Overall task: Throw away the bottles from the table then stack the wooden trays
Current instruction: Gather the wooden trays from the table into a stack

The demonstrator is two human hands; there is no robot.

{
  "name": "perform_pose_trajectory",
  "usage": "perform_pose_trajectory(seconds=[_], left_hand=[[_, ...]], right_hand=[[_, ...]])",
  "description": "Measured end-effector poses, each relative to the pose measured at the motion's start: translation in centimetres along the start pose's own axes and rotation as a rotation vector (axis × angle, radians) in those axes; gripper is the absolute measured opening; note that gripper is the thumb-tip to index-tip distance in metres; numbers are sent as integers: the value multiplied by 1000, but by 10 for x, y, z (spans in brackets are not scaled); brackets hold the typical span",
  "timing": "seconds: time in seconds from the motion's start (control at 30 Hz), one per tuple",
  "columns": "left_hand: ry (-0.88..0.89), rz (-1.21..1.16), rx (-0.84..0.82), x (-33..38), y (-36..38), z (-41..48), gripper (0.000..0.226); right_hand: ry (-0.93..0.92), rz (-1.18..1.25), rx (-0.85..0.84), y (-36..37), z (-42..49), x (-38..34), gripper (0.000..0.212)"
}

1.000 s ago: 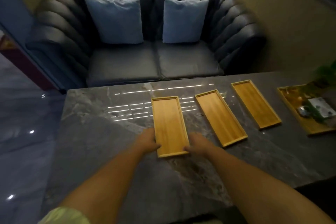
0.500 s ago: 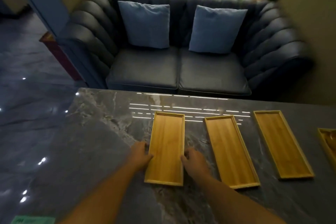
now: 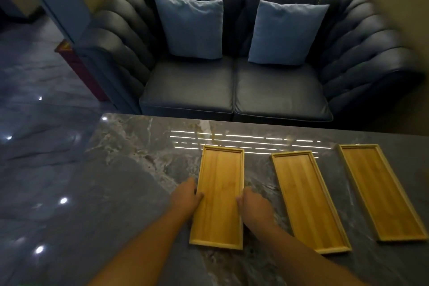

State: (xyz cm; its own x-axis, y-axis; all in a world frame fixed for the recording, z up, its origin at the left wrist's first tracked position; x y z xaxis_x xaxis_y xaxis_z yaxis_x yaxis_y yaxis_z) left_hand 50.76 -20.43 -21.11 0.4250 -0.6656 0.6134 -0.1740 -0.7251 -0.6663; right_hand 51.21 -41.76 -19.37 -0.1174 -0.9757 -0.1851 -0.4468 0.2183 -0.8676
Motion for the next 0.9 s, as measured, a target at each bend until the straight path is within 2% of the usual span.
perform_pose_trajectory(seconds=[0.1,0.23,0.37,0.5,0.53,0.63,0.73,0.9], left_hand=[[17,-10,-14,1,2,0,11],[18,-8,-35,8,-2,-4,19],[27,-70,-55,19,-16,-16,21],[38,-138,-27,33,-37,-33,6],[26,-161,-14,36,-43,-37,14],[-25,-304,7,45,-57,-51,24],[-101,-451,-22,55,-65,-66,17],[-178,-827,-244,60,-68,-92,37]], right_hand=[[5,-3,2,-4,-1,-2,28],[-17,-31,-37,-9,-5,-3,25],[-53,86,25,-24,-14,-3,25],[-119,122,94,-49,-30,-7,23],[-130,135,106,-55,-33,-7,22],[-179,134,136,-72,-43,-7,20],[-218,123,170,-86,-53,-4,20],[-307,55,230,-112,-70,-5,26]])
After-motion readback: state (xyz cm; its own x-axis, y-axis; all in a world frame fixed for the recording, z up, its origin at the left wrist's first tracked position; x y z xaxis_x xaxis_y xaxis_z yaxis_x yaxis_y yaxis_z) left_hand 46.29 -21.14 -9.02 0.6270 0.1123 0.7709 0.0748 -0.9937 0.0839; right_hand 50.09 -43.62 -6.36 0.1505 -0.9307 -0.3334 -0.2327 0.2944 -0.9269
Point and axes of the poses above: each hand's wrist, its own z-axis towards the middle knuckle, its own y-axis out of the palm, x = y × z, the point moved 4 cm from there along z, towards the middle knuckle, and after that the axes turned 8 degrees about -z, right-handed, at the moved point
